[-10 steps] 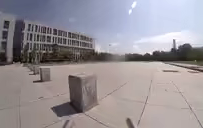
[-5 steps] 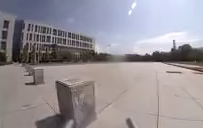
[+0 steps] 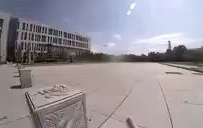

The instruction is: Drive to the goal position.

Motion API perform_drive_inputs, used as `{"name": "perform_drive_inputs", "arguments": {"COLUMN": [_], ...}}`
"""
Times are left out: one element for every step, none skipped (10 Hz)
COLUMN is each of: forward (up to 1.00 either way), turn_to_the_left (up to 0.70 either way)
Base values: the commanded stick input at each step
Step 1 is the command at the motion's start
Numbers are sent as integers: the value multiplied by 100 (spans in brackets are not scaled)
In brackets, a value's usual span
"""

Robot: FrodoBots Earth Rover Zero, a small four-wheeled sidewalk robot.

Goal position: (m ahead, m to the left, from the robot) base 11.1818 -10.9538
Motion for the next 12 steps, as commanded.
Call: {"name": "perform_drive_inputs", "arguments": {"forward": [70, 70, 70, 70, 70, 70, 70, 70, 70, 65, 44, 17], "turn_to_the_left": [-31, -31, -31, -28, -20, -4, 0, 0, 0, 0, 0, 0]}}
